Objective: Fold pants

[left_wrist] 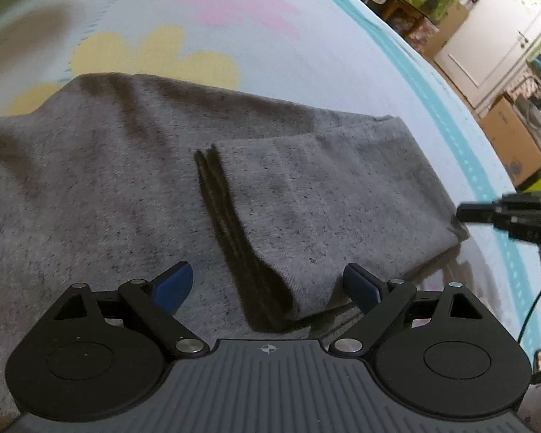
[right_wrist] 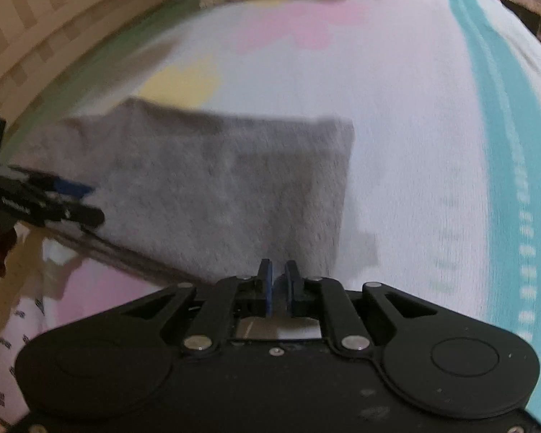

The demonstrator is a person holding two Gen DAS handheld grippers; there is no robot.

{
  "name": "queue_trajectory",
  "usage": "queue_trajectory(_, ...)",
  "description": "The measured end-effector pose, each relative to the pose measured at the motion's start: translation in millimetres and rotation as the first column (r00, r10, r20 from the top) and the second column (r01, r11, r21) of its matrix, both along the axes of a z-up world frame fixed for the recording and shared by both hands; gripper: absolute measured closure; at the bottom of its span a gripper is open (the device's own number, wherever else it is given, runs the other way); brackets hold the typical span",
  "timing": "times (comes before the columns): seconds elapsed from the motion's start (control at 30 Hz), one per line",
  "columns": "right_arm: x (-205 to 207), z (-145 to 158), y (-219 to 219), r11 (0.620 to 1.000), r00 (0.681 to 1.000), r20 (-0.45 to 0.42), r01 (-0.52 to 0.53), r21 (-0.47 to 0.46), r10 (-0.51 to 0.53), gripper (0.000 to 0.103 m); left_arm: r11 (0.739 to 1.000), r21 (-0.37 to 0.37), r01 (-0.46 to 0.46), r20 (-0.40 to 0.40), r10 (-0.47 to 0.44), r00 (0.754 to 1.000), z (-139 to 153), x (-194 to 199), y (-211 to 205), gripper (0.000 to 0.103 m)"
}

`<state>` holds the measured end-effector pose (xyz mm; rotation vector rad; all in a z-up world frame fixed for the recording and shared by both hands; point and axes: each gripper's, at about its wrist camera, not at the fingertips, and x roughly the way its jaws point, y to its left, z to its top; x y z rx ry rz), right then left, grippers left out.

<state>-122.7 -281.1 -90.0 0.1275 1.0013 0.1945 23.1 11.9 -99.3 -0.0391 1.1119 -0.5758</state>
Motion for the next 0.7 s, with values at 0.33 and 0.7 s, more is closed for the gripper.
queue_trajectory(0.33, 85, -24, -7, 0.999, 1.0, 0.003, 0.014, -0.042, -0.013, 0.089, 0.998, -0.018, -0.061, -0.003, 0.061, 0.998, 3, -2, 18, 0.012)
queue_trajectory(0.7, 119, 10, 37, 0.985, 0.983, 0.063, -0.171, -0.038, 0.173, 0.088, 0.935, -0.089, -0.344, -0.006, 0.345, 0.939, 15, -15, 73, 0.012)
